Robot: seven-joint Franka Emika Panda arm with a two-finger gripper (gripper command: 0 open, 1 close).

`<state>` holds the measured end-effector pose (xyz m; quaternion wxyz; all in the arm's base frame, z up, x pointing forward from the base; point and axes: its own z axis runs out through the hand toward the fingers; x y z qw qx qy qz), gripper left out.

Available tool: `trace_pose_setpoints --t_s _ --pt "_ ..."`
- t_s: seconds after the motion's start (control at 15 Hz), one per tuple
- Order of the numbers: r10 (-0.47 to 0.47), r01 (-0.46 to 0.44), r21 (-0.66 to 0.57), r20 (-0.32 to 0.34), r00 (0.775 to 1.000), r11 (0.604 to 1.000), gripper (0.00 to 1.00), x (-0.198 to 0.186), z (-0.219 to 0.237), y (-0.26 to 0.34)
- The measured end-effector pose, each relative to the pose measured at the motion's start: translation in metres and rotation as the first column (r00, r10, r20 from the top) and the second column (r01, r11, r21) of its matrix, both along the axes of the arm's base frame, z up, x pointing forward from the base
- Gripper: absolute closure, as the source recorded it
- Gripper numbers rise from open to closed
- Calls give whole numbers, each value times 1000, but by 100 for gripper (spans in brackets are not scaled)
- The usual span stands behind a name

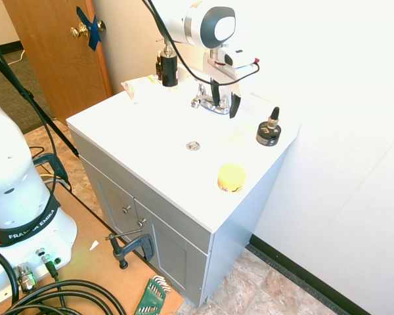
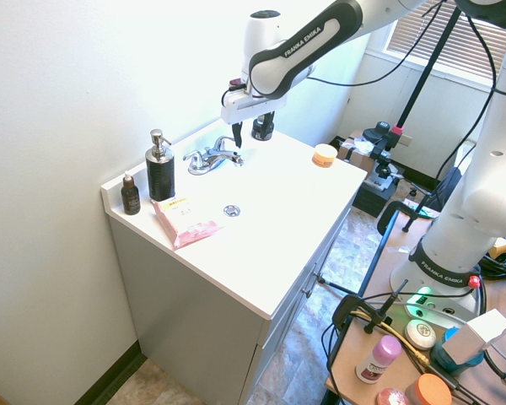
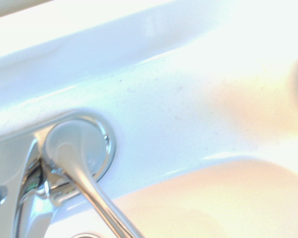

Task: Turn off the cold water

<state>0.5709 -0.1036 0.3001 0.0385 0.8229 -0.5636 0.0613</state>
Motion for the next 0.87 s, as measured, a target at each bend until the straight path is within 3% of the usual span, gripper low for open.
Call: trace_pose_setpoints --t_s 0.33,0.53,0.87 --pt "-30 31 -20 44 999 999 0 32 8 -22" --pt "-14 14 -15 30 999 1000 0 31 10 -22" --pt "103 -103 86 2 995 991 0 -47 35 -1"
